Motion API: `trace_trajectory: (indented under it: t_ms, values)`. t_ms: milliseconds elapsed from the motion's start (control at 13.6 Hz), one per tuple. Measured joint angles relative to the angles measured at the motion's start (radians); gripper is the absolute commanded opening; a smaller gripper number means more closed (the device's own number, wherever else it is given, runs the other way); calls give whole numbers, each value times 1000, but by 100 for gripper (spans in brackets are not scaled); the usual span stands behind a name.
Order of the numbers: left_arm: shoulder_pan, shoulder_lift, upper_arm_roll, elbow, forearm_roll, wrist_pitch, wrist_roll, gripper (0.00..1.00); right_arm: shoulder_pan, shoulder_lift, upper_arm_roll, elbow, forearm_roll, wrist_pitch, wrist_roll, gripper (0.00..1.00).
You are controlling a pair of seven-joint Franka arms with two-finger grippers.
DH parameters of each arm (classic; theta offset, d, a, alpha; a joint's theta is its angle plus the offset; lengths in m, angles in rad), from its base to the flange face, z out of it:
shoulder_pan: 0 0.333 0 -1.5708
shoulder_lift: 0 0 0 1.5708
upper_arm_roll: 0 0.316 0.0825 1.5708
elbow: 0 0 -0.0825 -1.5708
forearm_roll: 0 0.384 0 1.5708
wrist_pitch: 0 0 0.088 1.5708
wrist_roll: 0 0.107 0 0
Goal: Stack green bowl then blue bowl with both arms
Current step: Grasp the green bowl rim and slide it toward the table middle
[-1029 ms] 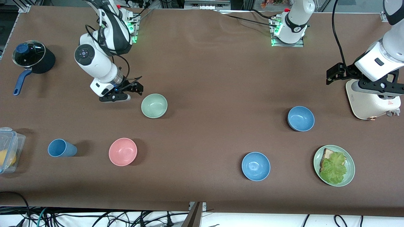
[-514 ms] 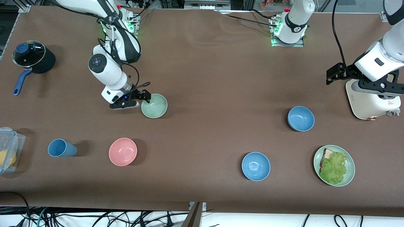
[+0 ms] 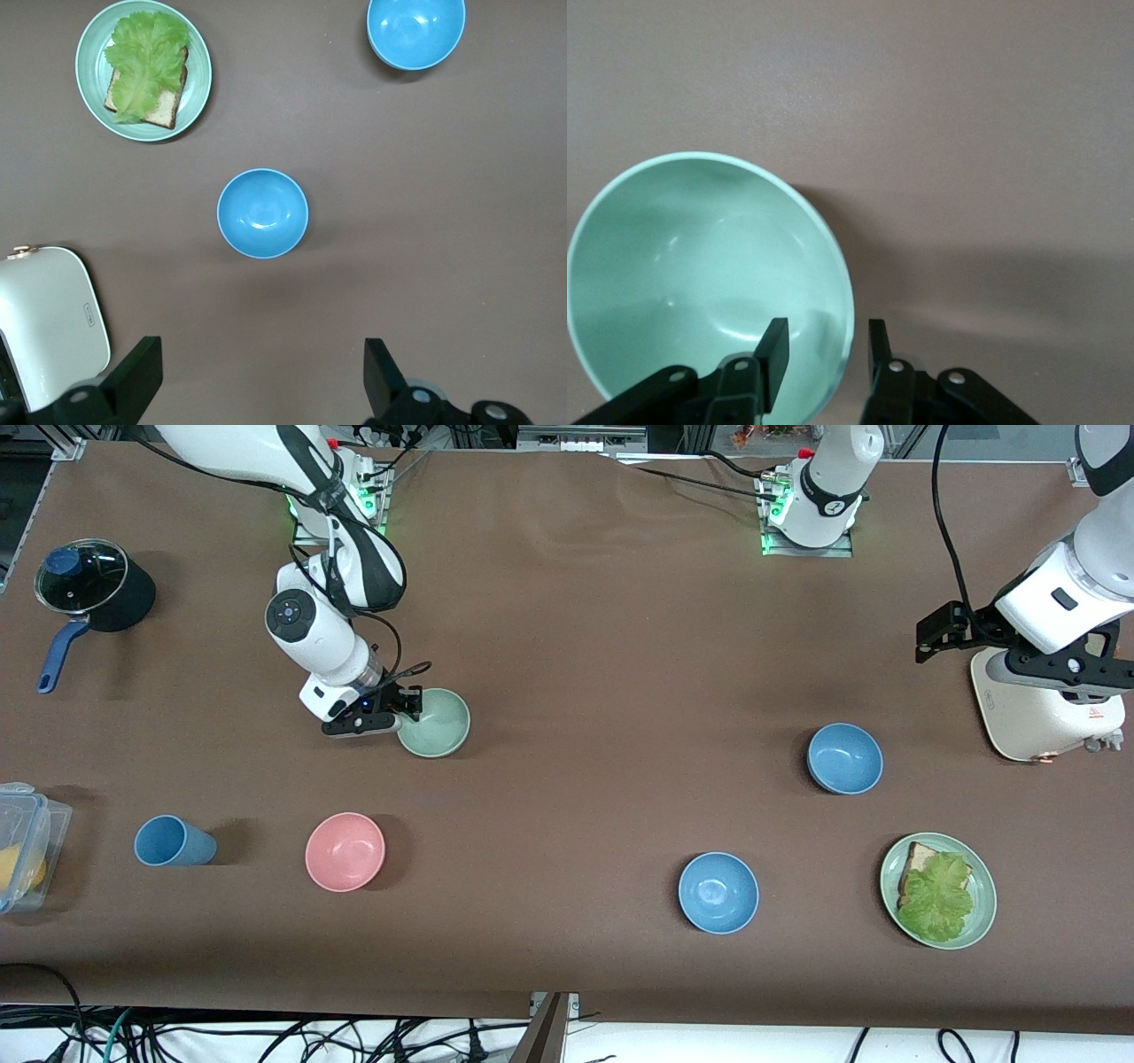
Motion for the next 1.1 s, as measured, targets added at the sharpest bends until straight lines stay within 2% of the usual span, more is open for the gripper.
trace_trajectory:
  t_ms: [367, 661, 882, 1102]
  values:
    - [0, 0, 0, 0, 0, 0, 0, 100, -1, 3, -1, 37, 0, -12, 0, 0]
    - [0, 0, 0, 0, 0, 0, 0, 100, 23, 2, 4, 177, 0, -195, 48, 0]
    - [0, 0, -1, 0, 0, 0, 0, 100, 155, 15, 12, 297, 0, -265, 236, 0]
    - [0, 0, -1, 0, 0, 0, 0, 100, 321, 113, 13, 430, -4, -266, 417, 0]
